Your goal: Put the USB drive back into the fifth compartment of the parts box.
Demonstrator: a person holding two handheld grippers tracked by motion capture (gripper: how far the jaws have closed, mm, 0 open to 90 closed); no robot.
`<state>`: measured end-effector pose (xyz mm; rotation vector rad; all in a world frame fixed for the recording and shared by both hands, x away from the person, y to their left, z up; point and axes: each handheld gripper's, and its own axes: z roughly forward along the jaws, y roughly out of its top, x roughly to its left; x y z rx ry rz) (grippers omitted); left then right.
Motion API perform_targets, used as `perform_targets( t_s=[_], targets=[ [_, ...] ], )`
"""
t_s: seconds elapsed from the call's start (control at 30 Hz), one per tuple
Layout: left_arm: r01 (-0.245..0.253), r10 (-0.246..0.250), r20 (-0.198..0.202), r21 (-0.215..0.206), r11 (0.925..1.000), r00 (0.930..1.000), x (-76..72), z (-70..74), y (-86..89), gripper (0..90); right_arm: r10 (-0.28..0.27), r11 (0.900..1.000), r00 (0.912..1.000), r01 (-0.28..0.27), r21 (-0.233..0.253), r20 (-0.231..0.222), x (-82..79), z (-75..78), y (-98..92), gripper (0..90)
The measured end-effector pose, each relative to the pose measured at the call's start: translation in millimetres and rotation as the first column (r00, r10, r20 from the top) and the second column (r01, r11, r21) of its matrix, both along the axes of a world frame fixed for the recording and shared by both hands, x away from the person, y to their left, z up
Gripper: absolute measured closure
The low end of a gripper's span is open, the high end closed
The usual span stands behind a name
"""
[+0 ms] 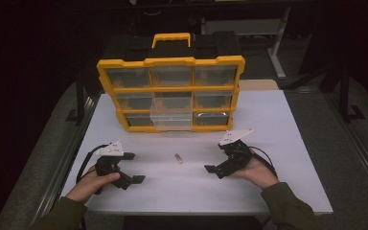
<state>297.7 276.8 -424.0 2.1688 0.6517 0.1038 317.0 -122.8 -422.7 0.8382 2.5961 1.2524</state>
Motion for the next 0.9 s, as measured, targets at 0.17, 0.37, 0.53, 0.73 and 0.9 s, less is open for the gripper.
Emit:
perform_targets(
  t_s=[0.17,0.37,0.53,0.73,0.9],
  targets=[
    [-0.001,0.001,-0.003,0.000,1.0000,1.0000,0.0,-0.2,-0.2,0.0,0.005,1.000,1.0000,-0.005,0.006,-0.001,2.1,0.6,3.5,1.0],
    [-0.001,0.001,-0.002,0.000,1.0000,1.0000,-0.1,-0.2,-0.2,0.0,0.014,1.000,0.9999,-0.014,0.002,0.000,4.1,1.5,7.9,1.0],
    [0.001,-0.001,-0.002,0.001,1.0000,1.0000,-0.1,-0.6,-0.6,0.0,0.020,1.000,0.9998,-0.020,0.002,0.004,5.8,2.1,11.7,1.0],
    [0.006,-0.006,-0.007,0.000,1.0000,1.0000,-0.7,-1.4,-1.9,0.0,0.027,1.000,0.9996,-0.027,-0.001,0.001,8.5,2.1,17.9,1.0],
    [0.008,-0.008,-0.006,0.001,1.0000,1.0000,-1.1,-1.3,-2.5,0.0,0.033,0.999,0.9995,-0.033,-0.002,0.003,9.9,2.7,21.5,1.0]
  ],
)
